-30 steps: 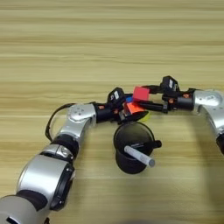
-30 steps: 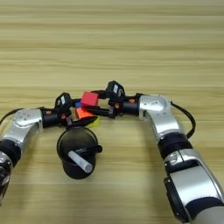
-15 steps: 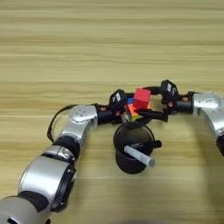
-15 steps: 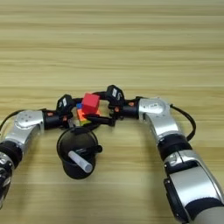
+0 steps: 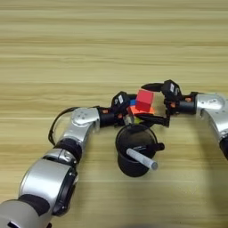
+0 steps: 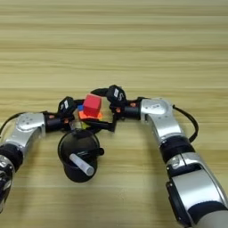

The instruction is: Move the objects on the table

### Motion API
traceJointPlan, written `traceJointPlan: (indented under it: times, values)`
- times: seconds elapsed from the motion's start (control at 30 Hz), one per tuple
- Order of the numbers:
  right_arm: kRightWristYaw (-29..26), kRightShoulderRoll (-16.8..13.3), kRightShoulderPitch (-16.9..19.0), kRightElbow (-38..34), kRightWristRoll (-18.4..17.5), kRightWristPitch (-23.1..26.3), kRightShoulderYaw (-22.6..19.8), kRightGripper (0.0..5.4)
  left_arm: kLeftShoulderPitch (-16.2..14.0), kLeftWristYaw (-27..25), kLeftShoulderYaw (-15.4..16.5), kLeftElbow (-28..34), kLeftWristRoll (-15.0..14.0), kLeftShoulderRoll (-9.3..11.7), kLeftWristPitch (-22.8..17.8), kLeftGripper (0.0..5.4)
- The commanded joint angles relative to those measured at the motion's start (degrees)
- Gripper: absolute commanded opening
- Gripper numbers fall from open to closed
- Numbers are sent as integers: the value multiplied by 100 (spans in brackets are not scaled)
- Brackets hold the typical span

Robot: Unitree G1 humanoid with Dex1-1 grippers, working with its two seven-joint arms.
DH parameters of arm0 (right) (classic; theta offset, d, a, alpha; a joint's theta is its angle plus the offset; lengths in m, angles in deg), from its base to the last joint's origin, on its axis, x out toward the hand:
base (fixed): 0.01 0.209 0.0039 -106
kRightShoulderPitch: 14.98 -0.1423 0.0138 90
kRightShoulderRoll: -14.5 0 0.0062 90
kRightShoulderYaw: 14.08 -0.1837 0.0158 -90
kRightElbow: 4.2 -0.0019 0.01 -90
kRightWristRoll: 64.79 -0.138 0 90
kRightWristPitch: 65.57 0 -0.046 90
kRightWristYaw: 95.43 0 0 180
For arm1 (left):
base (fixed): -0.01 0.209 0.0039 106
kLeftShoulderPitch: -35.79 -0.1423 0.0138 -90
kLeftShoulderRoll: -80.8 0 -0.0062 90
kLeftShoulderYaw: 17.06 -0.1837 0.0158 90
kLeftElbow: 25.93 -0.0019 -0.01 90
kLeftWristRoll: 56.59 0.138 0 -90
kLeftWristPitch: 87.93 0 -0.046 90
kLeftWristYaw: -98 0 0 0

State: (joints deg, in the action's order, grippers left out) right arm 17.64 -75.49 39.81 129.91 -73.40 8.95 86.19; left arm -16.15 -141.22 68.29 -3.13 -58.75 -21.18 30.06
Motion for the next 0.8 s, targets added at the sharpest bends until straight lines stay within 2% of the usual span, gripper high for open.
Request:
traceJointPlan:
  times: [0.03, 0.4, 0.8]
  values:
    - [-91, -2, 17, -35, 55, 78, 15, 537, 148, 83, 77, -13, 20, 70, 67, 540]
    - [-199, -86, -53, -109, -61, 171, -149, 537, 66, -87, 203, 124, -97, 235, 104, 540]
    - [-295, -292, -105, -320, -224, 316, -438, 537, -306, -577, 247, 472, -162, 464, 146, 540]
